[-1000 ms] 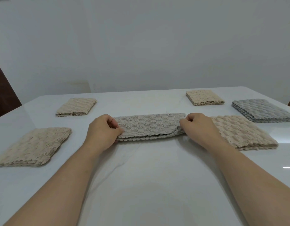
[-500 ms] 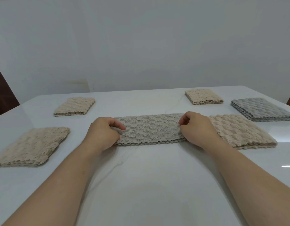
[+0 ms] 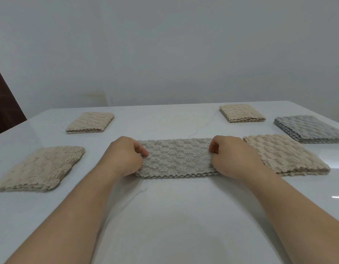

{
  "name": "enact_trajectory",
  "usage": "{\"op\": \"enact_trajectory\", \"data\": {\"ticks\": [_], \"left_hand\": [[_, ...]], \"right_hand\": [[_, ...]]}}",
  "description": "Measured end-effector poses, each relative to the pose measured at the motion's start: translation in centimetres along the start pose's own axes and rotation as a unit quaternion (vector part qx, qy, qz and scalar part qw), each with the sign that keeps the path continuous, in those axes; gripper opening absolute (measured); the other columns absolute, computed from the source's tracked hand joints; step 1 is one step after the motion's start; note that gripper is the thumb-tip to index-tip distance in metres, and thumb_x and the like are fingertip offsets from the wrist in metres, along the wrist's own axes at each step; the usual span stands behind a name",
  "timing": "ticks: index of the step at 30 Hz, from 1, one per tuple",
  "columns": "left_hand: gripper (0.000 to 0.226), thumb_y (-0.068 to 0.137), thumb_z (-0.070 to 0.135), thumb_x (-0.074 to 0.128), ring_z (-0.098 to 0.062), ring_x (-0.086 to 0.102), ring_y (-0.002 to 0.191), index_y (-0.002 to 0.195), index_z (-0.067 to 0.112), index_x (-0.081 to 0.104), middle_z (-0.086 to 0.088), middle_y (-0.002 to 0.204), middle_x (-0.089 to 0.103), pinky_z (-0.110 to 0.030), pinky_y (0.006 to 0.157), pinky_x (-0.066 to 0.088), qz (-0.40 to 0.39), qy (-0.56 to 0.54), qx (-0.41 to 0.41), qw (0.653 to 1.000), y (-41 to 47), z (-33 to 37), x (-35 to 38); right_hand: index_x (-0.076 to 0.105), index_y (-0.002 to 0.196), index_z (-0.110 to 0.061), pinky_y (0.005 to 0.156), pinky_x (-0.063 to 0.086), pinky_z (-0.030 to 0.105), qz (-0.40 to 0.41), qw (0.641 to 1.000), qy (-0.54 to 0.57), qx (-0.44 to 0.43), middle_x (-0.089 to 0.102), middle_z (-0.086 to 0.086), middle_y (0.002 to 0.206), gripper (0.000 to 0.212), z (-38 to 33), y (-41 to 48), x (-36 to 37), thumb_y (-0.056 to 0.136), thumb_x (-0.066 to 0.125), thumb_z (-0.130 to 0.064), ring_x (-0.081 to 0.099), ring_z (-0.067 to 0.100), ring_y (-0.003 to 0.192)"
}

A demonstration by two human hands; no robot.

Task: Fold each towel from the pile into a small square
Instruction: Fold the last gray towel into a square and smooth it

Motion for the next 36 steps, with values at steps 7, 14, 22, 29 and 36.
{"op": "enact_trajectory", "data": {"ticks": [7, 14, 22, 29, 36], "left_hand": [[0.031, 0.076, 0.004, 0.062, -0.009, 0.059, 0.085, 0.084, 0.032, 0.072, 0.01, 0.098, 0.068, -0.021, 0.067, 0.047, 0.005, 0.082, 0.005, 0.997, -0.5, 0.4, 0.2], [0.02, 0.079, 0.021, 0.064, -0.017, 0.036, 0.109, 0.088, 0.038, 0.067, 0.018, 0.097, 0.062, -0.037, 0.086, 0.026, 0.033, 0.201, 0.0, 0.979, -1.4, 1.2, -0.2], [0.041, 0.097, 0.017, 0.045, -0.02, 0.044, 0.136, 0.135, 0.021, 0.059, 0.002, 0.143, 0.056, -0.038, 0.115, 0.031, 0.114, 0.116, 0.25, 0.954, -2.0, 6.5, 3.2], [0.053, 0.107, 0.026, 0.024, -0.022, 0.014, 0.155, 0.16, 0.021, 0.023, 0.004, 0.167, 0.023, -0.041, 0.126, 0.011, -0.038, 0.173, 0.285, 0.942, -0.3, 6.3, 8.6], [0.055, 0.108, 0.031, 0.018, -0.018, 0.009, 0.156, 0.162, 0.018, 0.013, 0.0, 0.169, 0.013, -0.04, 0.127, 0.006, -0.074, 0.23, 0.242, 0.94, 0.0, 5.5, 9.1]], "right_hand": [[0.063, 0.106, -0.035, 0.073, 0.043, 0.03, -0.023, 0.999, -0.045, -0.004, 0.064, -0.007, 0.114, 0.033, -1.0, -0.6, 0.1, 0.081, 0.052, -0.016, 0.061, 0.023, 0.104], [0.067, 0.1, -0.03, 0.077, 0.053, 0.032, 0.006, 0.996, -0.087, 0.016, 0.069, -0.006, 0.101, 0.025, -1.5, -1.1, -0.8, 0.079, 0.054, -0.031, 0.064, 0.025, 0.092], [0.063, 0.126, -0.019, 0.083, 0.046, 0.039, 0.157, 0.981, -0.082, -0.078, 0.062, 0.004, 0.125, 0.04, -5.1, -0.6, 0.2, 0.103, 0.037, -0.04, 0.056, 0.03, 0.113], [0.015, 0.161, -0.013, 0.126, 0.009, 0.037, -0.032, 0.982, -0.02, -0.184, 0.016, 0.005, 0.169, 0.055, -5.7, 0.9, 6.0, 0.108, 0.023, -0.026, 0.012, 0.021, 0.156], [0.014, 0.161, -0.014, 0.126, 0.009, 0.036, -0.083, 0.983, -0.049, -0.155, 0.017, 0.002, 0.168, 0.057, -5.4, 1.1, 6.6, 0.107, 0.021, -0.03, 0.012, 0.019, 0.155]]}}
Point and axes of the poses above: each hand's wrist, its own y-axis towards the middle knuckle, its own x-axis out of the palm, z = x × y, the point moved 6 cm from there along y, towards the middle knuckle
